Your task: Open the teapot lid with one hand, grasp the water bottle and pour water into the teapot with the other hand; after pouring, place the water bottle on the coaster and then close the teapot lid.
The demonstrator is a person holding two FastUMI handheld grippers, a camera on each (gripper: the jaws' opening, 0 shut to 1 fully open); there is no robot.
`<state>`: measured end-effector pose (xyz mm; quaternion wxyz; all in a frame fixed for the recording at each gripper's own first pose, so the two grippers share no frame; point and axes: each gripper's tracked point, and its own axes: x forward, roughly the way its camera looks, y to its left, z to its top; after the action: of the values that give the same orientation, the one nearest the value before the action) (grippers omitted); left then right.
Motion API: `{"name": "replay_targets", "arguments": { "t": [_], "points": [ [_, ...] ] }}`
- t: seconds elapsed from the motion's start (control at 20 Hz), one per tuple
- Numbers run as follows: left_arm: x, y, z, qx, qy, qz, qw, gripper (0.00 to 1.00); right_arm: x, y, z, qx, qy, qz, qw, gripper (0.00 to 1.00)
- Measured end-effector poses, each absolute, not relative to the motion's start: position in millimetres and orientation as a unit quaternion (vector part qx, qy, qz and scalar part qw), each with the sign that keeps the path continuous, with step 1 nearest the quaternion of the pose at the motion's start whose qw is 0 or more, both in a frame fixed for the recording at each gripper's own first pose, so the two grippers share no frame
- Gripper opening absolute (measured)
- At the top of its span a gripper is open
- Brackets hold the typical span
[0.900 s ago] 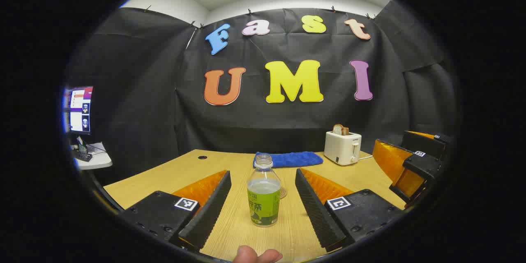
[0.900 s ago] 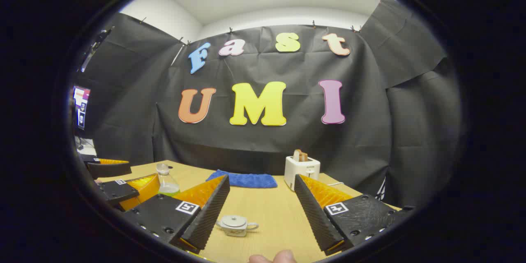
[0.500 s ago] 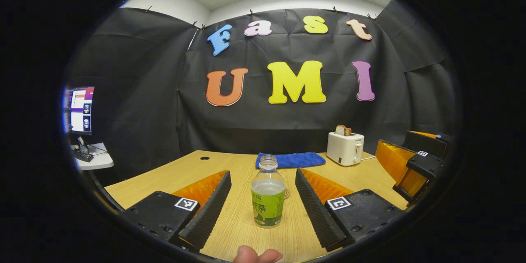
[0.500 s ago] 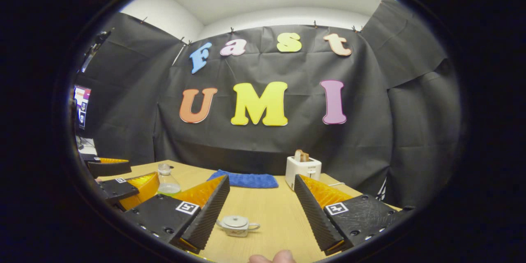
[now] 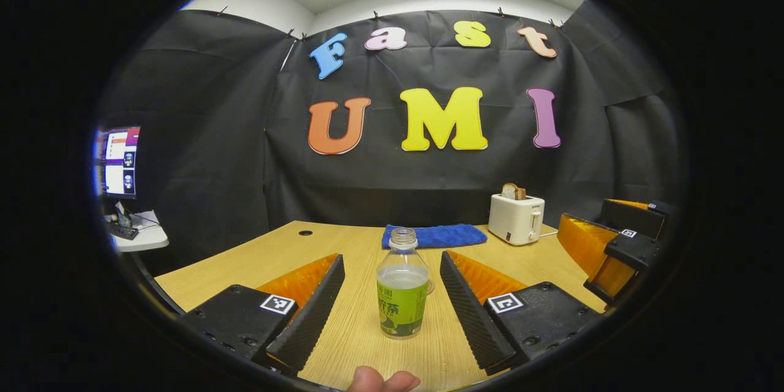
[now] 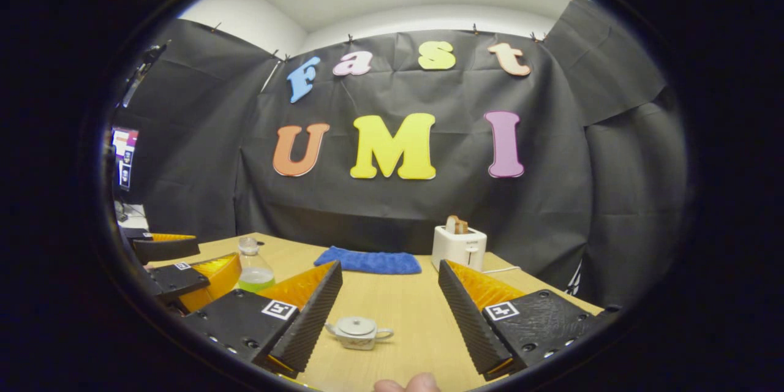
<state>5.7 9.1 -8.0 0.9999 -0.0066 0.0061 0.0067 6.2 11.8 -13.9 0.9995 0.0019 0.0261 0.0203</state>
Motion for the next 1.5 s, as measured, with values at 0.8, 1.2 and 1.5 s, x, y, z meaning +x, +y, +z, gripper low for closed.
{"name": "replay_targets", "arguments": {
  "t": [0.8, 1.2, 1.5],
  "points": [
    [14.6, 45.5, -10.1, -0.018, 0.012, 0.034, 0.999, 0.98, 55.2, 37.2, -113.2, 0.002, 0.119, 0.046, 0.992, 0.95],
    [19.1, 52.5, -16.4, -0.023, 0.02, 0.037, 0.999, 0.98, 78.2, 59.5, -150.0, 0.002, 0.153, 0.066, 0.986, 0.84],
    [20.6, 54.6, -20.6, -0.024, 0.025, 0.037, 0.999, 0.98, 87.0, 64.7, -154.4, 0.001, 0.159, 0.069, 0.985, 0.41]
  ]
}}
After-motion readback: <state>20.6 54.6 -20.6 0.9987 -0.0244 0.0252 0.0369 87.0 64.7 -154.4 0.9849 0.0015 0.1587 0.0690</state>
